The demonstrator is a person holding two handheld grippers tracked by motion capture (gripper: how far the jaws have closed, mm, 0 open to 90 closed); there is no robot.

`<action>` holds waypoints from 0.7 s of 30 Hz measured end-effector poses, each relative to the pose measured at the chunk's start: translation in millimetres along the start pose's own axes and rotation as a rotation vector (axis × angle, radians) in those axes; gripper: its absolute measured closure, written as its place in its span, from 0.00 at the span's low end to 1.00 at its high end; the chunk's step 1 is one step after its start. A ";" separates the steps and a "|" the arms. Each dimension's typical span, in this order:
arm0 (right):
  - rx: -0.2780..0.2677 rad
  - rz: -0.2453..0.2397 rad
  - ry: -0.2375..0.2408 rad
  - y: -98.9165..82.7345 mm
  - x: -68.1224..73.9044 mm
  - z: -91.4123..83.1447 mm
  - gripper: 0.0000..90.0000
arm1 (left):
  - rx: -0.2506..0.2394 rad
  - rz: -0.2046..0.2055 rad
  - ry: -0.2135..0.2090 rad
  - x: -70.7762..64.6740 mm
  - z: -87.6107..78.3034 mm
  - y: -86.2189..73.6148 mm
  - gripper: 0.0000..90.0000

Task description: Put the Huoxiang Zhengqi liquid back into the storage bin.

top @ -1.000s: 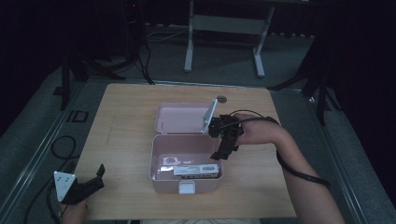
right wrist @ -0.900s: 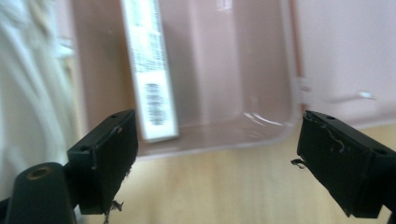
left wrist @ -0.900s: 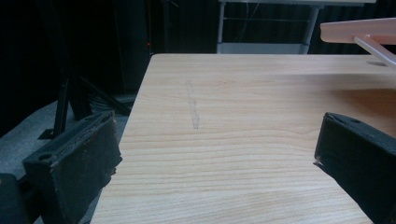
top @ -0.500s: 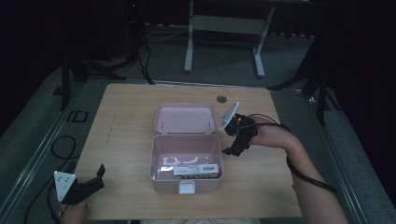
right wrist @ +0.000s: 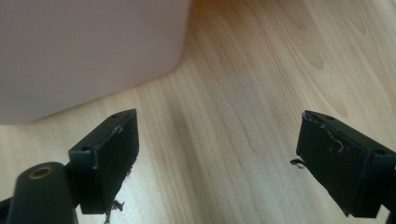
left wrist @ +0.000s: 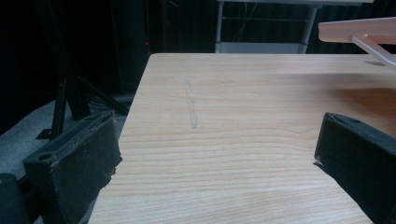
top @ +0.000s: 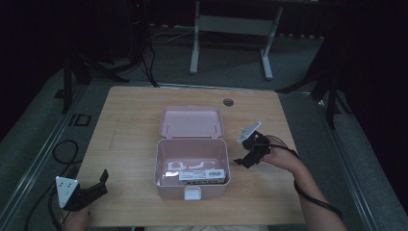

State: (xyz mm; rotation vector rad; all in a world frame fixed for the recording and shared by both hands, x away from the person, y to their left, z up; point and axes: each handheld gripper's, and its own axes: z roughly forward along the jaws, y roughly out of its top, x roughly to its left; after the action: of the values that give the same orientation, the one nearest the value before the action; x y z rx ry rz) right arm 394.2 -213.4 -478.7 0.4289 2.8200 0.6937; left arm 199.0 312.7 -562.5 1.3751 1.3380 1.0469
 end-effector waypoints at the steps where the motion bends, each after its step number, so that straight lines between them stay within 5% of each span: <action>1: -0.015 0.014 -0.020 -4.7 -1.0 1.9 0.14 | 0.000 0.000 0.000 0.0 0.0 0.0 0.00; 13: -0.197 0.217 -0.174 -55.0 -15.4 7.4 0.14 | 0.000 -0.001 -0.002 -0.2 0.1 0.0 0.00; 21: -0.250 0.305 -0.262 -79.3 -20.3 3.6 0.14 | 0.001 0.000 -0.002 -0.1 0.3 0.1 0.00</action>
State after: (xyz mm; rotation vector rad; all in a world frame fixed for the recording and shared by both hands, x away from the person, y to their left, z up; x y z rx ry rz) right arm 395.9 -285.6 -517.2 0.8459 2.4085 0.9565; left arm 199.3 312.6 -562.5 1.3763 1.3375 1.0445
